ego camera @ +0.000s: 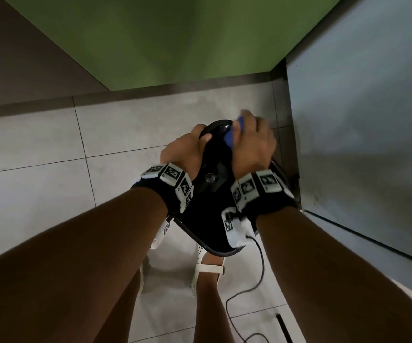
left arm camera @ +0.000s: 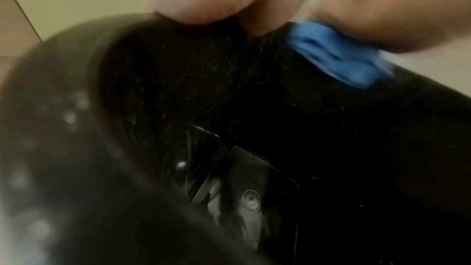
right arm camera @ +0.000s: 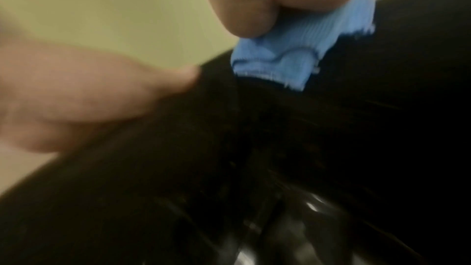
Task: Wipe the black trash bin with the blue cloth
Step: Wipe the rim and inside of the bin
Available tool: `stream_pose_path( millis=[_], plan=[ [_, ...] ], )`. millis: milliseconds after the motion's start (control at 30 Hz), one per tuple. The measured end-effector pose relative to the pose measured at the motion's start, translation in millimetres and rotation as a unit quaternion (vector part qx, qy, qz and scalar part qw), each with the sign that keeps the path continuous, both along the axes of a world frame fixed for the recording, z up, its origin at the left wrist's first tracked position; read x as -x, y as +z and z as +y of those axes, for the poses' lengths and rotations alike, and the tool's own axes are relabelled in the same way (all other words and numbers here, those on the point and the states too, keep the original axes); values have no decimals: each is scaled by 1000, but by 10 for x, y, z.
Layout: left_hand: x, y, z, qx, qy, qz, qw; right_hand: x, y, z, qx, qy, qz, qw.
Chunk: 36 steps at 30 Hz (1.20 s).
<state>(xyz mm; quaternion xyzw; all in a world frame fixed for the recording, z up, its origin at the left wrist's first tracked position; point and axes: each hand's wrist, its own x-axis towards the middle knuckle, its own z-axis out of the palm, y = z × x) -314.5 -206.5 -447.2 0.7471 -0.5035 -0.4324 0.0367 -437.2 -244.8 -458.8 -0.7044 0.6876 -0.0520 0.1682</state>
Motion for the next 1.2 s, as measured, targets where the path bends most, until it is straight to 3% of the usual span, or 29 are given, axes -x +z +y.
stream_pose_path(
  millis=[133, 200, 300, 400, 500, 667, 733, 833, 900, 1033, 1200],
  plan=[
    [28, -25, 40, -3, 29, 8, 1000, -215, 63, -118, -30, 100, -13, 994],
    [44, -43, 59, -8, 49, 2, 999, -81, 76, -77, -50, 96, -18, 994],
    [97, -36, 93, -5, 79, 2, 997, 323, 59, 151, -61, -47, 10, 997],
    [121, -37, 112, 4, 94, 5, 996, 551, 52, 358, -47, -223, 36, 973],
    [107, -30, 178, 20, 120, 31, 992, 551, 35, 272, -73, -268, 25, 960],
    [-112, 10, 301, 37, 202, 44, 978, 332, 131, -82, -92, -49, -3, 995],
    [-228, 36, 194, 44, 136, -10, 990, 241, 167, -193, -101, 30, -17, 994],
    [-304, 53, -150, 36, -39, -88, 995, 97, 187, -301, -98, 126, -10, 987],
    [-285, 38, -343, 11, -121, -68, 990, 29, 163, -328, -99, 178, 10, 979],
    [-272, 11, -374, -21, -126, 35, 991, 25, 135, -314, -96, 186, 10, 978],
    [-267, -9, -326, 3, -124, -6, 992, 65, 114, -227, -88, 137, -5, 987]
  ],
)
